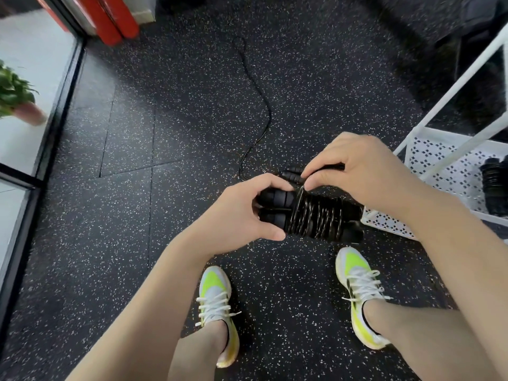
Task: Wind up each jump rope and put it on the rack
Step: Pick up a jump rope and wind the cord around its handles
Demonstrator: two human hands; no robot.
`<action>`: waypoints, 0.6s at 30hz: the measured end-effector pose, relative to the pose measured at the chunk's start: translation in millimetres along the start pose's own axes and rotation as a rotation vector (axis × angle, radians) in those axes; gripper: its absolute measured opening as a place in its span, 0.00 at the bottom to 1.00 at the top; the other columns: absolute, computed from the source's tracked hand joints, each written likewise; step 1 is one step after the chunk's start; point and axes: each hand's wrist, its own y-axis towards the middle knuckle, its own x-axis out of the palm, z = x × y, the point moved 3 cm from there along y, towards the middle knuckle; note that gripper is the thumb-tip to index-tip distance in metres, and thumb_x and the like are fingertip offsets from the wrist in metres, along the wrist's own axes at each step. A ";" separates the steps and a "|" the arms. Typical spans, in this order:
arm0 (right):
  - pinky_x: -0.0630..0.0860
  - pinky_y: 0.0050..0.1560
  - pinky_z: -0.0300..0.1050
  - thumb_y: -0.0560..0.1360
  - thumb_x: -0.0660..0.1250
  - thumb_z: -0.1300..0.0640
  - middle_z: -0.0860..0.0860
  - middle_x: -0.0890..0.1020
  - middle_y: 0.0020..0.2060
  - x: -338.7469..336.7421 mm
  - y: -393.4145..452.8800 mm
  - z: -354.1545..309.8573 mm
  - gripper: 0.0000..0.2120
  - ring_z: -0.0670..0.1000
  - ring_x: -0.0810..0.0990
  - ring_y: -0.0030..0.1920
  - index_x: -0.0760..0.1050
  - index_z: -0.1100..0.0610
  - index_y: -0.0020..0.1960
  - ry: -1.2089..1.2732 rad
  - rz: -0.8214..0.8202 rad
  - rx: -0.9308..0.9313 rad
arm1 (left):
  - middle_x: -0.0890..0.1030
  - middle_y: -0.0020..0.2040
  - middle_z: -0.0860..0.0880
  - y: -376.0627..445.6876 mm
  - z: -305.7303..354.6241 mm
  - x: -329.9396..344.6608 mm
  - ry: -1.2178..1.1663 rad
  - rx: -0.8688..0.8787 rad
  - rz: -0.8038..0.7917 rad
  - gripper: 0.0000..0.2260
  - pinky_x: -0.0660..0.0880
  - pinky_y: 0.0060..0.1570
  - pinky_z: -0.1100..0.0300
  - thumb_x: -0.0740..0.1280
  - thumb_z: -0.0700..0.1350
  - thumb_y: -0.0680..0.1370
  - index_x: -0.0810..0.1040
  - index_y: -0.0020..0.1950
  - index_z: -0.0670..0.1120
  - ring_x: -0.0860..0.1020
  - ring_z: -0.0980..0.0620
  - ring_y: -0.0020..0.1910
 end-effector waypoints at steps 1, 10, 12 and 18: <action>0.74 0.57 0.51 0.69 0.75 0.44 0.36 0.83 0.39 -0.3 -0.1 3.1 0.04 0.43 0.77 0.50 0.86 0.41 0.43 0.070 -0.010 0.034 | 0.83 0.56 0.52 -0.8 1.4 -0.8 -0.037 0.012 -0.015 0.31 0.79 0.58 0.40 0.81 0.36 0.66 0.78 0.62 0.59 0.82 0.43 0.55; 0.79 0.49 0.36 0.68 0.74 0.49 0.47 0.88 0.40 0.7 -0.8 5.8 0.07 0.45 0.85 0.43 0.88 0.46 0.45 0.506 -0.145 0.123 | 0.81 0.61 0.41 -6.2 10.9 -6.0 -0.419 0.070 -0.176 0.30 0.78 0.60 0.43 0.78 0.28 0.66 0.76 0.65 0.46 0.81 0.44 0.58; 0.78 0.43 0.33 0.69 0.72 0.52 0.47 0.88 0.39 -1.4 -3.9 4.4 0.08 0.42 0.84 0.41 0.87 0.51 0.45 0.636 -0.202 0.146 | 0.78 0.64 0.37 -5.4 12.5 -5.2 -0.482 0.093 -0.192 0.30 0.76 0.63 0.39 0.78 0.29 0.66 0.76 0.65 0.45 0.79 0.42 0.60; 0.75 0.55 0.36 0.81 0.66 0.62 0.54 0.83 0.57 23.0 -17.9 24.3 0.10 0.34 0.81 0.46 0.81 0.58 0.61 -0.018 0.169 0.569 | 0.80 0.63 0.41 0.9 11.3 -6.2 -0.646 0.112 -0.061 0.31 0.77 0.62 0.47 0.77 0.27 0.65 0.74 0.66 0.42 0.80 0.43 0.59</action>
